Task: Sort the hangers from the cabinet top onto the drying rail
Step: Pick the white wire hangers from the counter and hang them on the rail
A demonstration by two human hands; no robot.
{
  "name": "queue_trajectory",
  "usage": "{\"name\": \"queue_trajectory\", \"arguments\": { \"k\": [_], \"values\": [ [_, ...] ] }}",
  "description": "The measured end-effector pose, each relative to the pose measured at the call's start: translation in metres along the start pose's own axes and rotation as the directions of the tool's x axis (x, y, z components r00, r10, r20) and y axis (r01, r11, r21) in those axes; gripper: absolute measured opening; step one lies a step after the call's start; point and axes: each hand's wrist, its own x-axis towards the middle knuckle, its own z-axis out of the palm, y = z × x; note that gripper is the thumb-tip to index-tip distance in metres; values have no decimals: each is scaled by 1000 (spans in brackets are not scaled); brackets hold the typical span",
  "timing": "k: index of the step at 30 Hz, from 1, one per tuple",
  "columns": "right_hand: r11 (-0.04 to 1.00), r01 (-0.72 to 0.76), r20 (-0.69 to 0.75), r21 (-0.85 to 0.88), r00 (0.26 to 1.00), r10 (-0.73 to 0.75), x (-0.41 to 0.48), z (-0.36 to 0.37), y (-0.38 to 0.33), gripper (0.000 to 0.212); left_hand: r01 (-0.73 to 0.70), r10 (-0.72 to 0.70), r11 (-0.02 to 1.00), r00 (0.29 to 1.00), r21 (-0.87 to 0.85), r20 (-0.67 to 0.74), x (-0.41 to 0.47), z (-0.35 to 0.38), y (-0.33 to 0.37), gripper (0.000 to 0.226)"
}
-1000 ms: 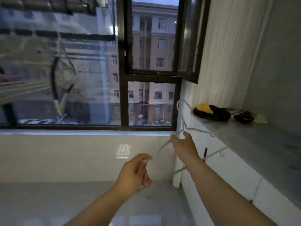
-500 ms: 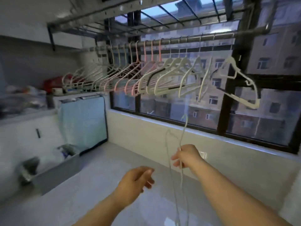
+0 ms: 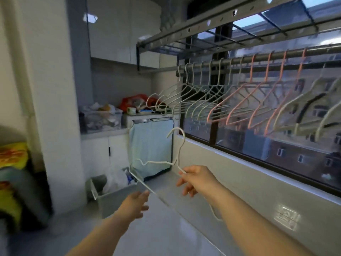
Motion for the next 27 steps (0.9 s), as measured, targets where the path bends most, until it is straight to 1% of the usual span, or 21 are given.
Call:
{"name": "queue_trajectory", "arguments": {
  "k": [1,3,4,5,6,7,9,10,12,15,19,22,23,25,26,27],
  "values": [
    [1000,23,17,5,1000,-23,19,7,-5,14,26,-24,998,999,-54,44,17,-7,7,39],
    [998,63,28,23,998,-63,58,17,-17,16,5,10,993,993,-122,121,50,-16,25,29],
    [996,80,24,37,996,-81,78,21,-25,20,-23,41,991,990,-136,135,67,-20,36,21],
    [994,93,16,56,995,-94,98,22,-33,23,-44,64,988,990,-150,128,85,-21,48,19],
    [992,105,9,76,994,-106,117,24,-43,26,-65,83,983,992,-174,100,101,-23,61,24],
    [989,118,3,92,993,-118,136,24,-52,26,-82,96,973,994,-216,57,118,-24,75,36],
    [983,153,-7,104,988,-153,169,25,-71,25,-101,104,939,995,-328,-8,151,-28,99,49],
    [980,171,-13,107,985,-170,184,27,-79,24,-105,110,919,994,-380,-10,165,-31,109,50],
    [976,187,-11,112,982,-187,212,34,-94,24,-121,138,893,990,-433,8,190,-40,125,45],
    [975,207,4,79,978,-208,248,51,-112,24,-155,179,877,984,-454,10,226,-61,141,36],
    [962,256,2,97,966,-257,297,69,-138,19,-226,283,864,957,-449,63,281,-95,172,32],
    [954,291,-83,63,955,-286,337,82,-158,11,-272,358,866,923,-420,138,327,-113,199,27],
    [953,303,-127,28,946,-297,352,86,-165,14,-282,377,865,911,-415,167,343,-118,208,25],
    [945,315,-221,-84,919,-326,381,94,-180,36,-295,401,877,885,-378,238,375,-127,226,13],
    [938,314,-261,-146,902,-343,395,96,-188,43,-308,409,888,870,-342,277,391,-132,235,7],
    [933,301,-307,-197,885,-350,408,96,-195,46,-326,412,898,858,-297,306,409,-138,243,13]
  ]
}}
